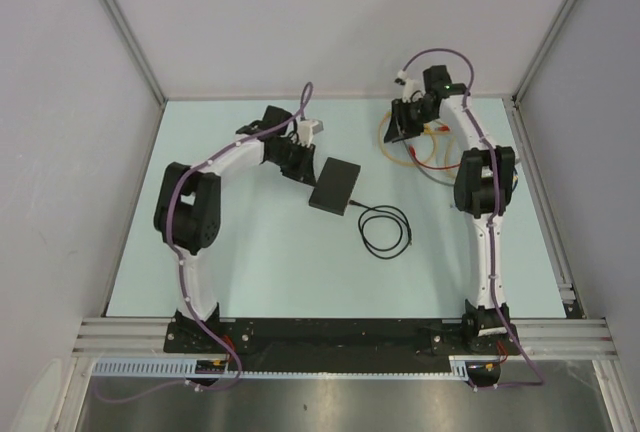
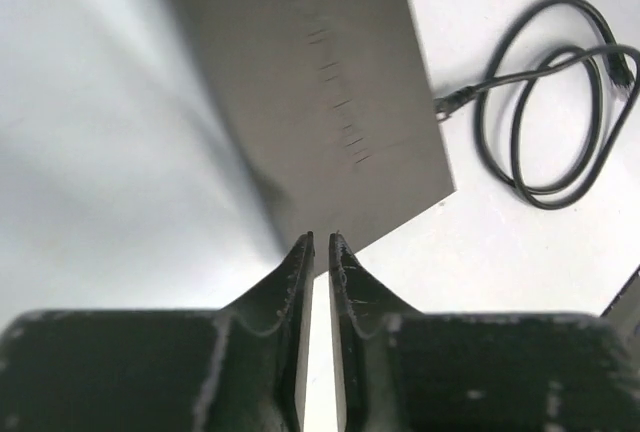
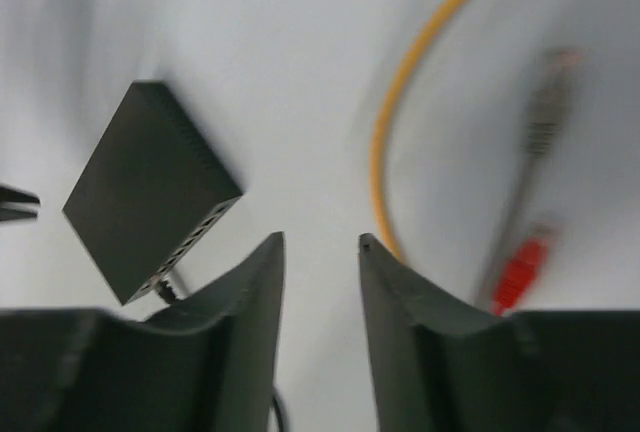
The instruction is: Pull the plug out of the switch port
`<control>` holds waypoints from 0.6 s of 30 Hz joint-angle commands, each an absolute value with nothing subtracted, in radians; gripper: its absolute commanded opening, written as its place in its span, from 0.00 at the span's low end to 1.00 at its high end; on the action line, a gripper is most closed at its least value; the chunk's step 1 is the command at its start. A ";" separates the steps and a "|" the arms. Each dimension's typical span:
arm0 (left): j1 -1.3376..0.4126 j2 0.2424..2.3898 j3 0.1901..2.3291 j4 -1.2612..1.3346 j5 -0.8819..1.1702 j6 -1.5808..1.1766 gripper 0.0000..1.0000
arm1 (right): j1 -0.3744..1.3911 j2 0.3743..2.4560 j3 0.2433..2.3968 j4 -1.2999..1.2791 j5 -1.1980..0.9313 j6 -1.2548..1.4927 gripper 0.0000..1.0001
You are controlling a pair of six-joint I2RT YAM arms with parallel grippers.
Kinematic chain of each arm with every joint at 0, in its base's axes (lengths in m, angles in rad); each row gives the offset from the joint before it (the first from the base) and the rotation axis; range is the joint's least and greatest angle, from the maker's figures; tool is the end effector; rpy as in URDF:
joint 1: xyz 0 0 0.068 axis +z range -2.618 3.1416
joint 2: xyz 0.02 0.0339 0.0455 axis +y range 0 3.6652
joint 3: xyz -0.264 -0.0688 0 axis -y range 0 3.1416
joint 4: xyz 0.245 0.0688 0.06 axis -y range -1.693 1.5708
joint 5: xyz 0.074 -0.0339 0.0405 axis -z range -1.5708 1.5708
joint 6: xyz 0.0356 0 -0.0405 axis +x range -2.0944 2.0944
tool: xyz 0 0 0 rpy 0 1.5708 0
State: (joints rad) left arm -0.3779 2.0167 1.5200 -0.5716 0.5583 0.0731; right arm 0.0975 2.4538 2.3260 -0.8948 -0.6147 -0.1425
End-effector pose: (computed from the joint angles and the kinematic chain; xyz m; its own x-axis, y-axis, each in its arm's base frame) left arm 0.3909 -0.1755 0.1964 -0.7722 0.3732 -0.5142 0.6081 0.6687 -0.4278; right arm 0.5238 0.0719 0.2214 -0.7870 -0.1936 -0.5858 -0.4954 0.7641 0.4132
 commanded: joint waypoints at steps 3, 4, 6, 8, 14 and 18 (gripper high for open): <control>-0.334 1.937 1.460 -0.546 0.485 0.037 0.06 | 0.186 2.447 2.212 -0.930 -0.686 -0.106 0.22; -0.334 1.943 1.456 -0.548 0.480 0.038 0.03 | 0.199 2.454 2.204 -0.927 -0.680 -0.097 0.19; -0.334 1.957 1.440 -0.549 0.476 0.040 0.02 | 0.213 2.470 2.183 -0.928 -0.666 -0.071 0.15; -0.334 1.962 1.425 -0.549 0.474 0.038 0.01 | 0.238 2.483 2.171 -0.923 -0.670 -0.064 0.15; -0.339 1.974 1.382 -0.517 0.479 0.046 0.01 | 0.301 2.517 2.161 -0.919 -0.690 -0.052 0.15; -0.337 1.977 1.381 -0.543 0.468 0.066 0.02 | 0.327 2.516 2.141 -0.916 -0.715 -0.032 0.14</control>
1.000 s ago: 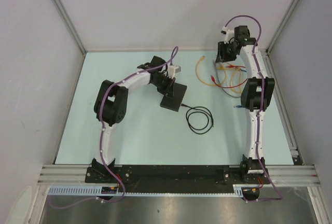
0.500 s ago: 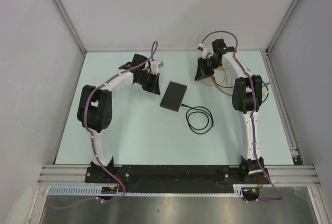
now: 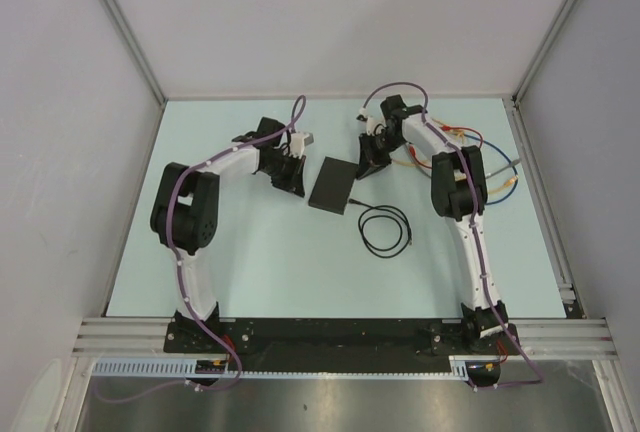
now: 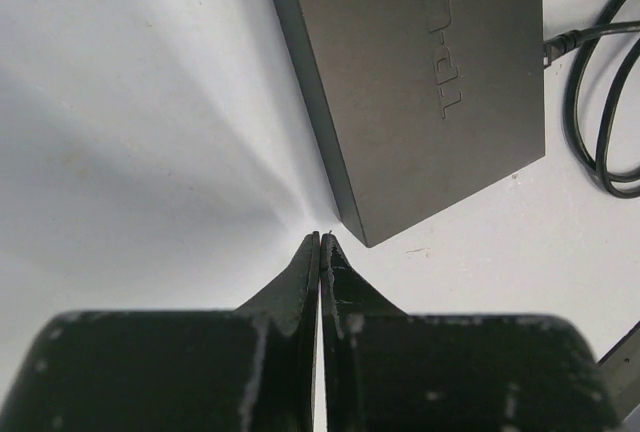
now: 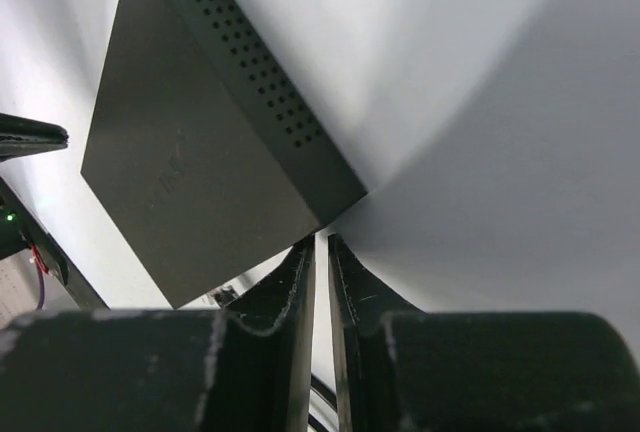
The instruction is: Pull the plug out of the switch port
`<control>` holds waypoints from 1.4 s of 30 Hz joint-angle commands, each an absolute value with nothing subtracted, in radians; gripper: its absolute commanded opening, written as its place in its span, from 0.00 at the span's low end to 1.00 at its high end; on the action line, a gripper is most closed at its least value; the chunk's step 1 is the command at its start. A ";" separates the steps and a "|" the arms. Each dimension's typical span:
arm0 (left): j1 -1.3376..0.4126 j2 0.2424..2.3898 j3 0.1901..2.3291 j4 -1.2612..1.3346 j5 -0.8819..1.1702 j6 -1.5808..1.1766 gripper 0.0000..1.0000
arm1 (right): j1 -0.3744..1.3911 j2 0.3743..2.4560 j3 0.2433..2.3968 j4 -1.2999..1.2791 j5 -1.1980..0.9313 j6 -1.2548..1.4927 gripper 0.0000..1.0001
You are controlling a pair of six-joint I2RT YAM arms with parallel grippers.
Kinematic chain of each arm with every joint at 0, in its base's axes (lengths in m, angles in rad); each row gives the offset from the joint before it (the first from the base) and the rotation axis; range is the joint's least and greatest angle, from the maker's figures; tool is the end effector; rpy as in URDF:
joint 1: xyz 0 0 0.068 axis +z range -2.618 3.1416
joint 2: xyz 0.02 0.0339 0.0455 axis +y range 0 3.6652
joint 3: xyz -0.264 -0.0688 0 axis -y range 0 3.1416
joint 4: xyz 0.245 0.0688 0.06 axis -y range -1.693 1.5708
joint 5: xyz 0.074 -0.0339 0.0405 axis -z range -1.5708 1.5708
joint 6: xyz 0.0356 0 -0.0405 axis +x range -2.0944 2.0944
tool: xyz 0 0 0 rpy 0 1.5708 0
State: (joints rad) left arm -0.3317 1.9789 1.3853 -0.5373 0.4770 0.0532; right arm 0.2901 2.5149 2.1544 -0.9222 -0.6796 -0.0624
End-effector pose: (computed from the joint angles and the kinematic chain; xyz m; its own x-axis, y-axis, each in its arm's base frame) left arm 0.3789 -0.1478 0.1729 -0.8291 0.3355 -0.4473 0.5190 0.7595 -0.3922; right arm 0.4853 0.1682 0.1405 -0.8924 -0.3170 -0.3211 -0.4501 0.6758 0.5837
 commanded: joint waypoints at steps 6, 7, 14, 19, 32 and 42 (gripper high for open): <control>-0.337 1.931 1.341 -0.515 0.454 0.055 0.02 | 0.362 2.499 2.123 -0.923 -0.729 -0.041 0.12; -0.337 1.927 1.339 -0.515 0.451 0.055 0.02 | 0.361 2.497 2.128 -0.925 -0.726 -0.041 0.12; -0.339 1.914 1.367 -0.500 0.566 0.071 0.02 | 0.285 2.484 2.138 -0.926 -0.841 -0.067 0.42; -0.356 1.970 1.430 -0.537 0.629 0.087 0.01 | 0.239 2.505 2.144 -0.968 -1.009 -0.100 0.63; -0.396 2.055 1.482 -0.584 0.627 0.115 0.00 | 0.267 2.572 2.223 -1.273 -1.057 -0.515 0.51; -0.406 2.106 1.520 -0.615 0.584 0.117 0.00 | 0.310 2.612 2.210 -1.307 -1.042 -0.551 0.46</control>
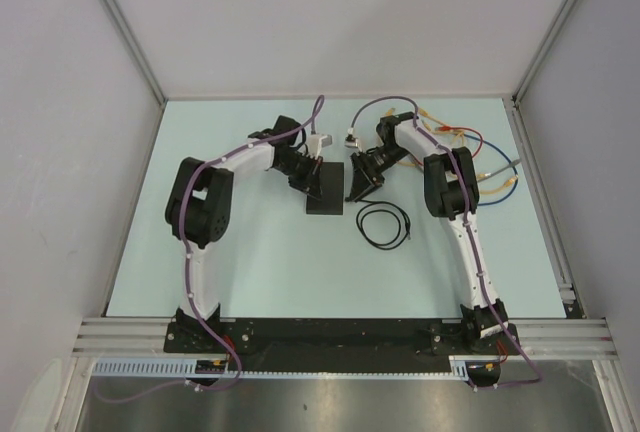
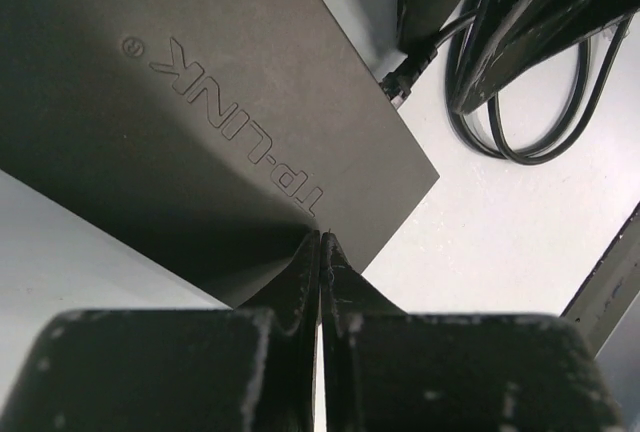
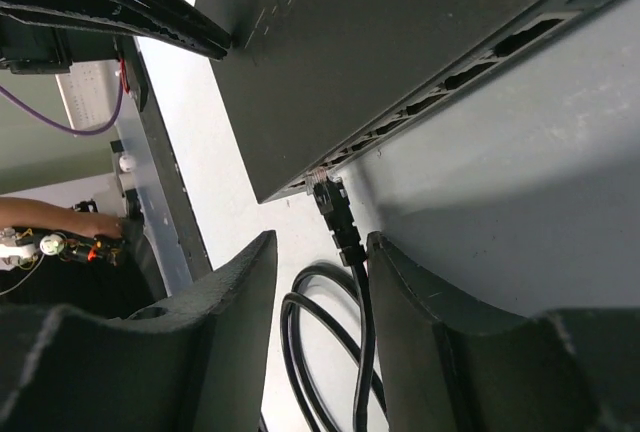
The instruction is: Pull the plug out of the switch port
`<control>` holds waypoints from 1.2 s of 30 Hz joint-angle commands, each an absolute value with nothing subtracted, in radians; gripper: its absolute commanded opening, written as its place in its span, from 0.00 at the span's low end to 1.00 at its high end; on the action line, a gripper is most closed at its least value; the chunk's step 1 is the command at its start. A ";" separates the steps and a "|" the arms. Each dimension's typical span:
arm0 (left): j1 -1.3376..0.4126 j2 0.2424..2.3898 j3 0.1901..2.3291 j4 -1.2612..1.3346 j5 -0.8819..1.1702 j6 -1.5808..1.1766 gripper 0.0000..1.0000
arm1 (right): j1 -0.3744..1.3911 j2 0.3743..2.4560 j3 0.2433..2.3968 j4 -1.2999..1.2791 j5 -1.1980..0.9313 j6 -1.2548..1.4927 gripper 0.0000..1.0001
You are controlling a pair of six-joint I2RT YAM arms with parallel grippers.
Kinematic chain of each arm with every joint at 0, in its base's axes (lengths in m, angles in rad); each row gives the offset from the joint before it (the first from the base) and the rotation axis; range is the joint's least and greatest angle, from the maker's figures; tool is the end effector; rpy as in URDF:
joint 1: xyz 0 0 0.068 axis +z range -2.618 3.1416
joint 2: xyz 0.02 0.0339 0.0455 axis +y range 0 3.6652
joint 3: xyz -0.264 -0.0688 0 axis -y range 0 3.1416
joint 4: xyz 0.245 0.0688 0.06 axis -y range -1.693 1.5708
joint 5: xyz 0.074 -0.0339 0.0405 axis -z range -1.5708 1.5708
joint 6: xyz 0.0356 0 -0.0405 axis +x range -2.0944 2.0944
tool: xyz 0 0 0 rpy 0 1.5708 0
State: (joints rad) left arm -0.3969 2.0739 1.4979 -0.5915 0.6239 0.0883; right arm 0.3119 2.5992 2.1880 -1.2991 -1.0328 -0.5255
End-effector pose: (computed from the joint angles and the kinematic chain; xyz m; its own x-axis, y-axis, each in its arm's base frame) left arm 0.3847 -0.1838 0.1670 -0.7987 0.4124 -0.4383 0.5979 0.6260 -0.5006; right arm 0.4492 0.1770 0.1155 -0.7935 -0.5259 -0.3063 -0.5105 0.3011 0.8054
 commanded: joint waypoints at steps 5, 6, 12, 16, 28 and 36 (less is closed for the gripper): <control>-0.411 2.105 1.520 -0.612 0.578 0.117 0.00 | 0.317 2.634 2.241 -1.293 -1.045 -0.528 0.45; -0.413 2.106 1.520 -0.611 0.575 0.118 0.00 | 0.321 2.637 2.244 -1.295 -1.043 -0.528 0.45; -0.416 2.105 1.519 -0.611 0.569 0.120 0.00 | 0.347 2.654 2.237 -1.276 -1.040 -0.509 0.43; -0.417 2.103 1.519 -0.612 0.566 0.121 0.00 | 0.356 2.664 2.247 -1.261 -1.034 -0.494 0.42; -0.417 2.105 1.517 -0.612 0.564 0.121 0.00 | 0.353 2.681 2.252 -1.218 -1.020 -0.436 0.45; -0.417 2.103 1.517 -0.614 0.560 0.123 0.00 | 0.356 2.675 2.270 -1.166 -0.977 -0.416 0.49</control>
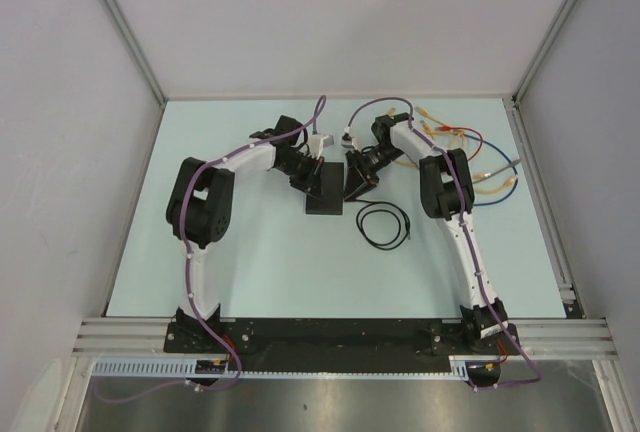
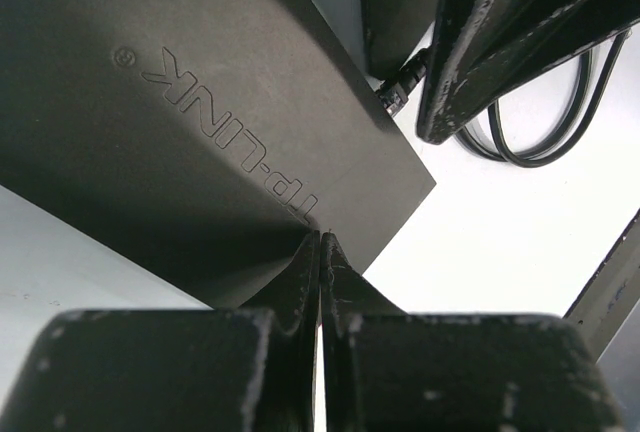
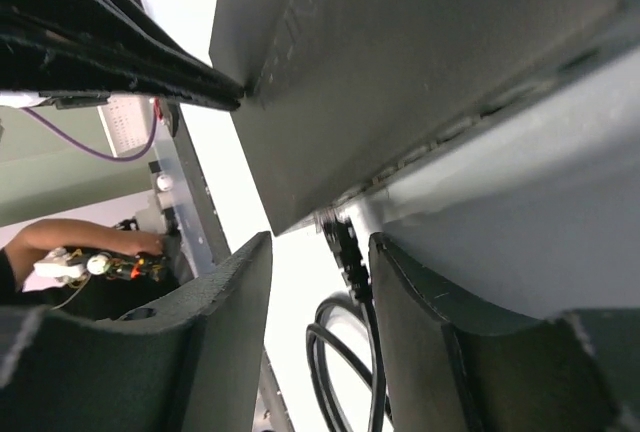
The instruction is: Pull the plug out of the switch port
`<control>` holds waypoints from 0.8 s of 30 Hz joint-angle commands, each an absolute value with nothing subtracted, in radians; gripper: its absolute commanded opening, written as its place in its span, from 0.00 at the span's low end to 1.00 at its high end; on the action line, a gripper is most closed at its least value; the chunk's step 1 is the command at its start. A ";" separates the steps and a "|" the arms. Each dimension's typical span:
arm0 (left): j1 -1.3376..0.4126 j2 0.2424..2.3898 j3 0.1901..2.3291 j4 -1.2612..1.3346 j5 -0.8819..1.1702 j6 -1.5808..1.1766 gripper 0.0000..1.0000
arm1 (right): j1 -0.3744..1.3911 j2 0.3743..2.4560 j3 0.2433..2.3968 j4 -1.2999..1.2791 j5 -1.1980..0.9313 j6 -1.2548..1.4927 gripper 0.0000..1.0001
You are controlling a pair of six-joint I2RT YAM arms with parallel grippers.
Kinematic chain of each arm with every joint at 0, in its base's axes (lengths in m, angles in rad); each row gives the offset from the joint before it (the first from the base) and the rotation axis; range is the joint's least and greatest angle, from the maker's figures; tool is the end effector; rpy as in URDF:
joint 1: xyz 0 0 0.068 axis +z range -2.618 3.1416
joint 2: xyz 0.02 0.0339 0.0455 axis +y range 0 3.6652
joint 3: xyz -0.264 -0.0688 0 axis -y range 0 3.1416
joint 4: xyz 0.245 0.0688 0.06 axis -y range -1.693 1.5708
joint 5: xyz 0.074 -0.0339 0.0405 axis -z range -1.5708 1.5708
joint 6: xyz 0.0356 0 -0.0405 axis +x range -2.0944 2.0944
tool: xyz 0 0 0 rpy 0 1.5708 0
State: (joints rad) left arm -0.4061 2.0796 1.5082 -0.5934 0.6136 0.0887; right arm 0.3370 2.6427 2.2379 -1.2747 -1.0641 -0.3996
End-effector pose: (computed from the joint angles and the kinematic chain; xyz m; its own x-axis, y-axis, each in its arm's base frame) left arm 0.3850 -0.1878 0.1673 -0.7936 0.4201 -0.4402 0.6046 0.6265 -0.4919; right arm 0.4529 0.1916 0.1077 -0.8367 -0.4932 -0.2382 -0.4304 0.3229 0.8429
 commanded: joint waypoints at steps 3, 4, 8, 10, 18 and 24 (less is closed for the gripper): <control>-0.417 2.105 1.517 -0.614 0.558 0.123 0.00 | 0.360 2.686 2.278 -1.192 -0.979 -0.439 0.45; -0.417 2.106 1.517 -0.614 0.558 0.123 0.00 | 0.360 2.689 2.275 -1.195 -0.979 -0.449 0.43; -0.417 2.103 1.514 -0.614 0.554 0.126 0.00 | 0.361 2.694 2.261 -1.223 -0.983 -0.480 0.40; -0.417 2.103 1.513 -0.614 0.554 0.126 0.00 | 0.362 2.695 2.260 -1.233 -0.986 -0.486 0.39; -0.417 2.108 1.513 -0.614 0.554 0.127 0.00 | 0.354 2.706 2.275 -1.313 -1.040 -0.598 0.37; -0.417 2.109 1.512 -0.614 0.552 0.130 0.00 | 0.351 2.712 2.275 -1.336 -1.046 -0.641 0.29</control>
State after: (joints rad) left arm -0.4084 2.0796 1.5082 -0.5934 0.6125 0.0898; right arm 0.3492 2.6675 2.2608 -1.2976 -1.1027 -0.5640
